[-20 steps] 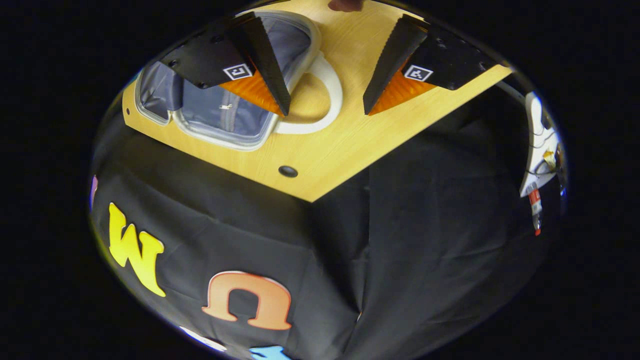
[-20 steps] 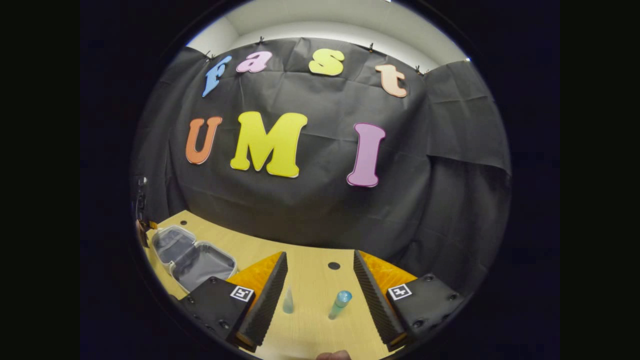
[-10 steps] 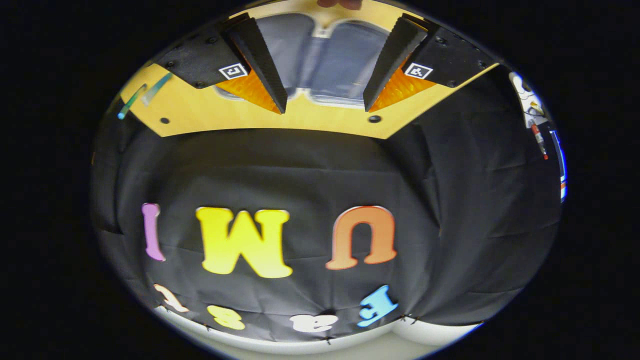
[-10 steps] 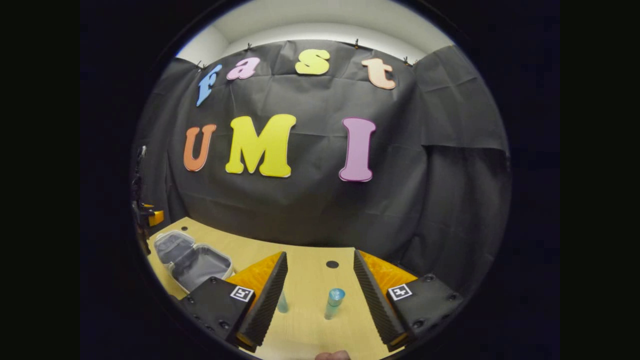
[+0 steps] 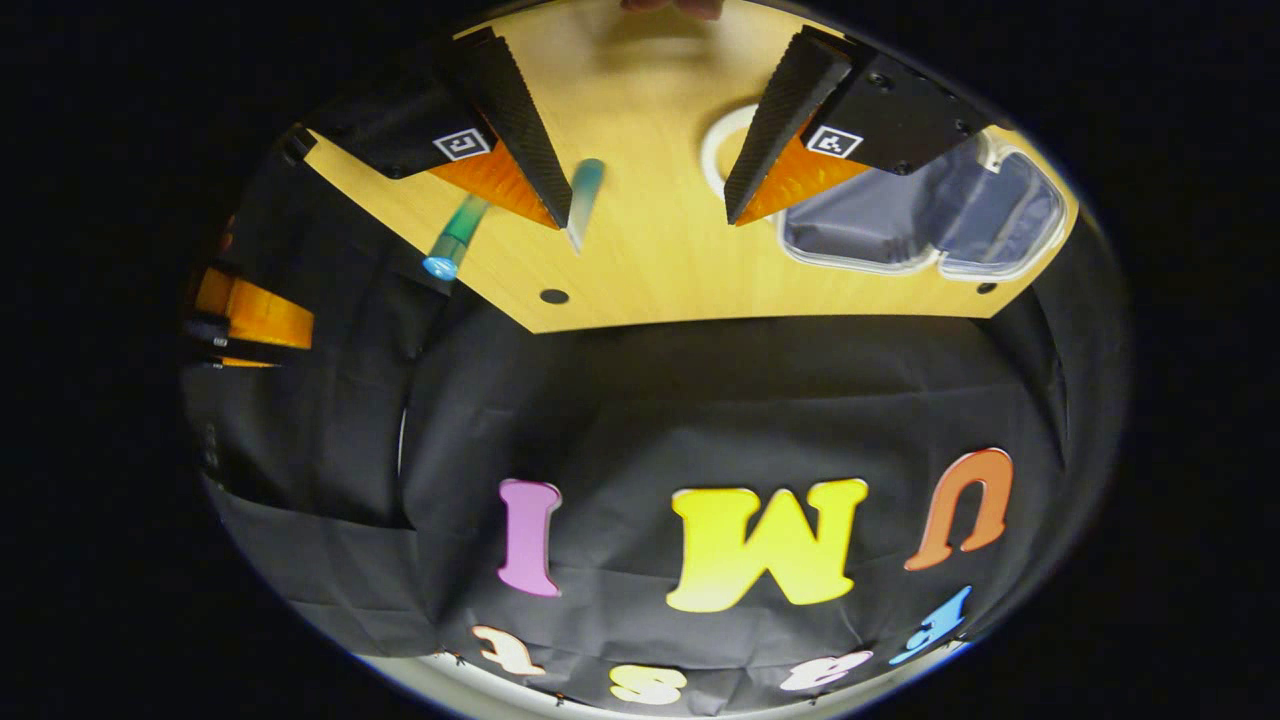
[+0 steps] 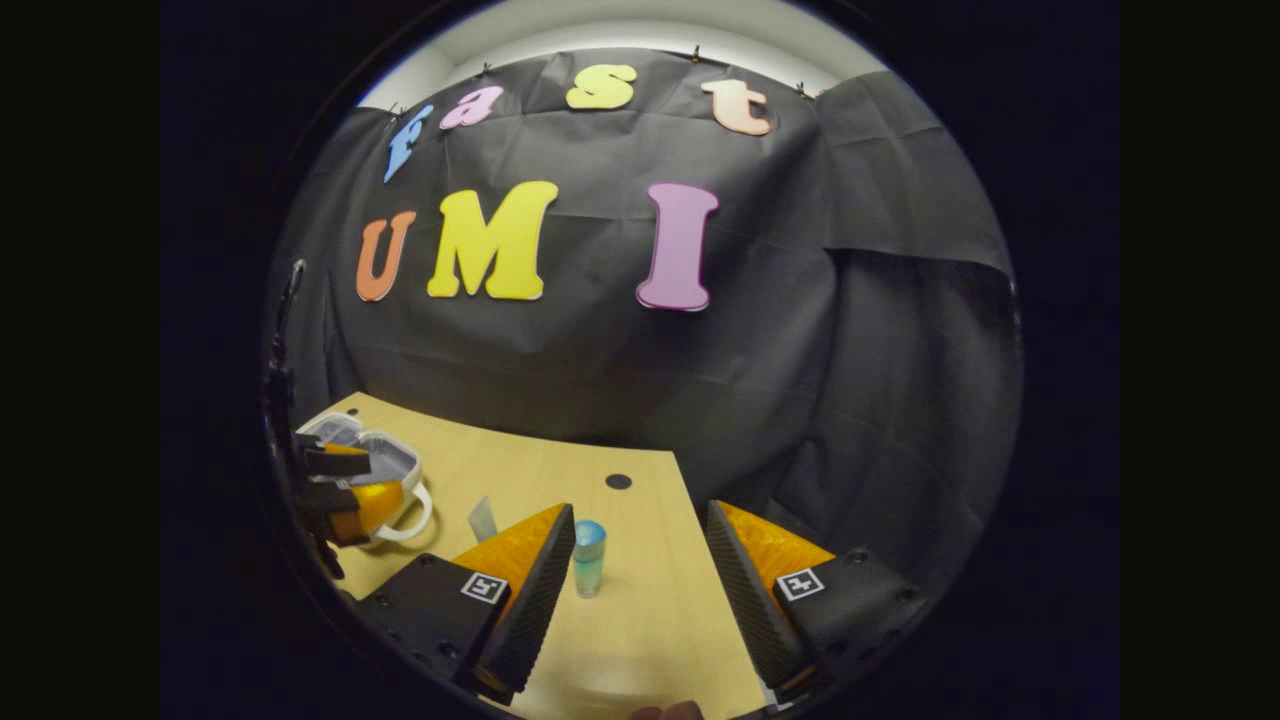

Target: First open the suitcase, pack the skin care products into it, and then close the suitcase.

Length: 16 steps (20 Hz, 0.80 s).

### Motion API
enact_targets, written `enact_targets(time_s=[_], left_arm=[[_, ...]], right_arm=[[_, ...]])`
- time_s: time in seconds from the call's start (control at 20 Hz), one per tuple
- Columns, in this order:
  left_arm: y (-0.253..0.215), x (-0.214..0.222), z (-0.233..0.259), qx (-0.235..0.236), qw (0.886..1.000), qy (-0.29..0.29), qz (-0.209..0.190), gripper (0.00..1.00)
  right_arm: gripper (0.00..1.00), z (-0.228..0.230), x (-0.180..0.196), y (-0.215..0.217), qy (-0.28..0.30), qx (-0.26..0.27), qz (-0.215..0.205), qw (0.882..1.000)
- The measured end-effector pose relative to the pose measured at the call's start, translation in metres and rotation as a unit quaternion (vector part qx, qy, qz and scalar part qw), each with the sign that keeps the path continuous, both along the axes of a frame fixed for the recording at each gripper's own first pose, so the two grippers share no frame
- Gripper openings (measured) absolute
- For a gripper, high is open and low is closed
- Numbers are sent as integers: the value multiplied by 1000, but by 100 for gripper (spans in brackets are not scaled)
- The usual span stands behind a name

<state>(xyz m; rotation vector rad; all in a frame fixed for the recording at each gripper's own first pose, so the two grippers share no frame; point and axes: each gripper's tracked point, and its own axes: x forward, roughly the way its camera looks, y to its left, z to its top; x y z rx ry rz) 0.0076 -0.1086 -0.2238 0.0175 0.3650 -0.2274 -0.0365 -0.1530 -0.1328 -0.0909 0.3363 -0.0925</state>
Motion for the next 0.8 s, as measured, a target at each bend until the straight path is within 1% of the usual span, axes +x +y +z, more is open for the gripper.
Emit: enact_targets(time_s=[0.05, 0.2, 0.4, 0.55, 0.65, 0.75, 0.8], left_arm=[[-12, 5, -13, 5, 1000, 9, -7, 100], [-37, 21, -51, 14, 999, 39, -17, 98], [-51, 52, -107, 11, 996, 85, 11, 99], [-49, 69, -127, 22, 994, 101, 30, 99], [-51, 72, -138, 24, 993, 109, 29, 99], [-51, 76, -146, 29, 992, 118, 25, 94], [-54, 76, -150, 31, 992, 122, 22, 90]], right_arm=[[79, -5, 0, -9, 5, 2, -5, 1000], [78, -19, 3, -29, 17, 15, -16, 1000], [79, -43, 2, -47, 41, 16, -20, 999], [79, -58, -3, -60, 58, 20, -26, 998], [77, -63, -1, -66, 65, 22, -29, 997], [77, -68, 3, -69, 65, 25, -30, 997], [77, -69, 6, -69, 65, 27, -29, 997]])
